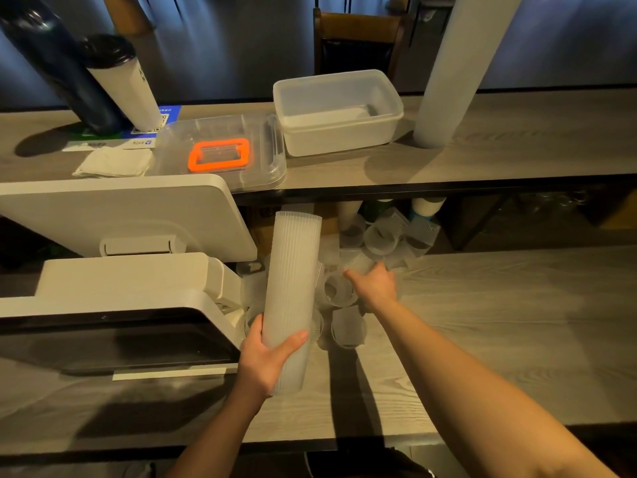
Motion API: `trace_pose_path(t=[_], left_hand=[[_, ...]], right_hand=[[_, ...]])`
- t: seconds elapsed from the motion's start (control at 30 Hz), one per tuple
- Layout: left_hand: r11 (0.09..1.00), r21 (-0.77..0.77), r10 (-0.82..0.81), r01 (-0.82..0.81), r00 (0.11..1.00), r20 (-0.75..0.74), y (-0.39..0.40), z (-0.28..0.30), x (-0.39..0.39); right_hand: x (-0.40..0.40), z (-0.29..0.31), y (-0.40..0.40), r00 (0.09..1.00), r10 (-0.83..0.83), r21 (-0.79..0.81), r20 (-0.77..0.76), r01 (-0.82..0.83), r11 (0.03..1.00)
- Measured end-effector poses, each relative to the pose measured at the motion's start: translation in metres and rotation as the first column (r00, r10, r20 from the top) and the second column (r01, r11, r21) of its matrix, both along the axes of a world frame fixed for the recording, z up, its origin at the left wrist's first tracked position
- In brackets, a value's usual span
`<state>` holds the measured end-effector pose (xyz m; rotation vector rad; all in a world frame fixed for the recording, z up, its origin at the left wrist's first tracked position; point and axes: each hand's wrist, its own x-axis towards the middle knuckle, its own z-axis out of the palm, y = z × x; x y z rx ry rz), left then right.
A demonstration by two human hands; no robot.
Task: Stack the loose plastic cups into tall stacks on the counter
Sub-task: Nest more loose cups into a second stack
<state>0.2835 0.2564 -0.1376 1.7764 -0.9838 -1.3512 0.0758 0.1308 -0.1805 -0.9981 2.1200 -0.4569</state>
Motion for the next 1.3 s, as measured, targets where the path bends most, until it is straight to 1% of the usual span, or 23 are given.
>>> trace_pose_path(t=[0.07, 0.17, 0.2, 0.33, 0.43, 0.5, 0.63, 0.7, 0.77, 0.87, 0.97, 1.03, 1.1, 1.17, 1.3], left_hand=[[1.000, 0.003, -0.005, 0.005, 1.000, 0.005, -0.001, 0.000, 0.000], [1.000, 0.004, -0.011, 0.011, 1.000, 0.001, -0.003, -0.001, -0.001], [1.000, 0.005, -0.013, 0.013, 1.000, 0.001, -0.003, -0.001, -0.001], [1.000, -0.001, -0.028, 0.028, 1.000, 0.001, -0.006, -0.002, -0.003], [0.999, 0.003, -0.044, 0.044, 0.999, -0.004, -0.009, -0.003, -0.006], [0.999, -0.003, -0.046, 0.046, 0.999, -0.005, -0.010, -0.003, -0.009], [0.998, -0.010, -0.065, 0.065, 0.998, 0.010, -0.013, -0.001, -0.014], [0.997, -0.014, -0.073, 0.073, 0.997, 0.028, -0.014, 0.001, -0.016], [0.997, -0.016, -0.081, 0.082, 0.995, 0.061, -0.016, 0.000, -0.017], [0.995, -0.016, -0.099, 0.102, 0.989, 0.112, -0.018, -0.001, -0.018], [0.991, -0.022, -0.127, 0.132, 0.979, 0.157, -0.018, -0.001, -0.020], [0.986, -0.022, -0.158, 0.165, 0.968, 0.196, -0.018, -0.001, -0.020], [0.978, -0.012, -0.197, 0.206, 0.951, 0.237, -0.017, -0.002, -0.019], [0.970, -0.010, -0.233, 0.245, 0.934, 0.269, -0.016, -0.002, -0.019], [0.945, -0.024, -0.301, 0.327, 0.895, 0.329, -0.014, 0.003, -0.021]], right_hand=[[-0.006, 0.001, 0.004, 0.996, 0.061, -0.053, -0.068, -0.065, 0.997], [-0.016, 0.004, 0.009, 0.966, 0.145, -0.096, -0.214, -0.168, 0.981], [-0.018, 0.004, 0.009, 0.964, 0.148, -0.096, -0.220, -0.172, 0.980], [-0.028, 0.004, 0.009, 0.978, 0.126, -0.121, -0.164, -0.146, 0.982], [-0.035, 0.006, 0.010, 0.979, 0.140, -0.200, -0.149, -0.168, 0.965], [-0.038, 0.009, 0.012, 0.989, 0.119, -0.271, -0.087, -0.139, 0.953], [-0.043, 0.021, 0.015, 0.988, 0.069, -0.363, 0.135, -0.016, 0.932], [-0.048, 0.027, 0.016, 0.973, 0.075, -0.410, 0.217, 0.021, 0.912], [-0.054, 0.036, 0.018, 0.949, 0.078, -0.424, 0.305, 0.062, 0.904], [-0.062, 0.049, 0.023, 0.892, 0.071, -0.474, 0.447, 0.168, 0.864], [-0.069, 0.062, 0.029, 0.844, 0.042, -0.521, 0.534, 0.289, 0.803], [-0.074, 0.069, 0.030, 0.795, 0.039, -0.510, 0.606, 0.350, 0.786], [-0.080, 0.076, 0.029, 0.744, 0.049, -0.479, 0.667, 0.378, 0.792], [-0.086, 0.084, 0.029, 0.713, 0.053, -0.465, 0.700, 0.397, 0.791], [-0.094, 0.101, 0.029, 0.683, 0.078, -0.480, 0.726, 0.422, 0.769]])
